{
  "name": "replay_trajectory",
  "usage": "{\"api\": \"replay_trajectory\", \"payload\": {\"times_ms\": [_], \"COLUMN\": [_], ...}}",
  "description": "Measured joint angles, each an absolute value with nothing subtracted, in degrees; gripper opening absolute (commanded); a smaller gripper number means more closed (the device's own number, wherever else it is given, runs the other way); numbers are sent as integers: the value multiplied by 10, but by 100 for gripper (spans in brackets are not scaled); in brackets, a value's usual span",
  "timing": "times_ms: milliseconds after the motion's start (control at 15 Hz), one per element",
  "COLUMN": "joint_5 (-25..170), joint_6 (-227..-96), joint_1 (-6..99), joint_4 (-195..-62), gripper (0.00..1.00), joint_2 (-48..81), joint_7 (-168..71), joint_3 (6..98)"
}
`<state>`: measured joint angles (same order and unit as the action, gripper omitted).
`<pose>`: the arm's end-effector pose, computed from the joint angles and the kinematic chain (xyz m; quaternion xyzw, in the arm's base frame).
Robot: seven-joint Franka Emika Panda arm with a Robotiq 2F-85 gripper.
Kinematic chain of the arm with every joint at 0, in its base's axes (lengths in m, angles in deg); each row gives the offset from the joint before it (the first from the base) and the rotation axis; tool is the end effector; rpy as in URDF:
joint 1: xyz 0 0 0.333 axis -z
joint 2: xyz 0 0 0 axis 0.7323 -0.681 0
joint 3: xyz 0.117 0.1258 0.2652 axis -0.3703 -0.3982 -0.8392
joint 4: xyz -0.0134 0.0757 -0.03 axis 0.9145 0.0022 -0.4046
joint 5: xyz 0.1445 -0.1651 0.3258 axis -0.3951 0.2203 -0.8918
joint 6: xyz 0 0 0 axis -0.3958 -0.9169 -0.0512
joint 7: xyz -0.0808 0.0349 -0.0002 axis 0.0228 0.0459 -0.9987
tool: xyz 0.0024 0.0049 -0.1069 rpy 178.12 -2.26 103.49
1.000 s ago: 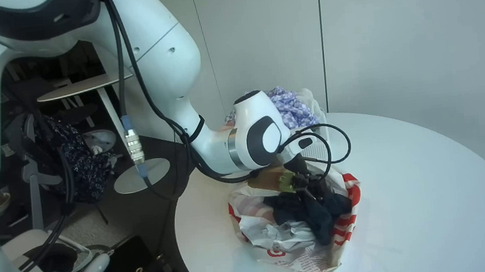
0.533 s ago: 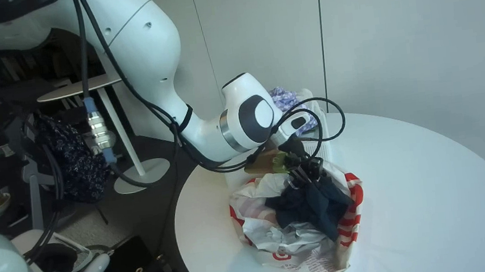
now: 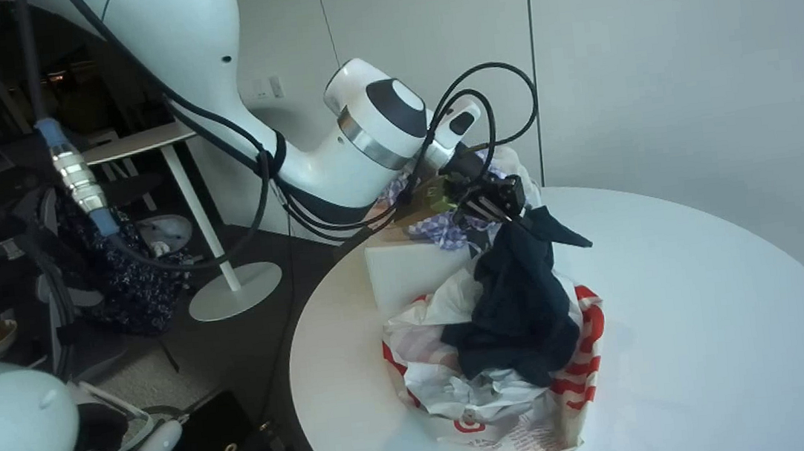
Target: Remove the clothing from the plastic bag and put them on top of the storage container.
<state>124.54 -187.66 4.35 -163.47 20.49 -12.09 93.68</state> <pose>0.5670 0.0177 0.3329 0.9363 0.0634 0.2523 0.2361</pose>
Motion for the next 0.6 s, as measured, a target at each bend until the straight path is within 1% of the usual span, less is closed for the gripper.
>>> {"api": "replay_trajectory", "payload": {"times_ms": [267,467,533,600], "joint_5": [1381,1453,1479,1504], "joint_6": [-1813,-1764,-1742,-1718], "joint_1": [-21,-61,-52,-27], "joint_4": [-1579,-1533,-1517,-1501], "gripper": [13,12,12,11], "joint_2": [256,282,290,299], "joint_7": [12,86,107,127], "joint_3": [957,950,923,877]}}
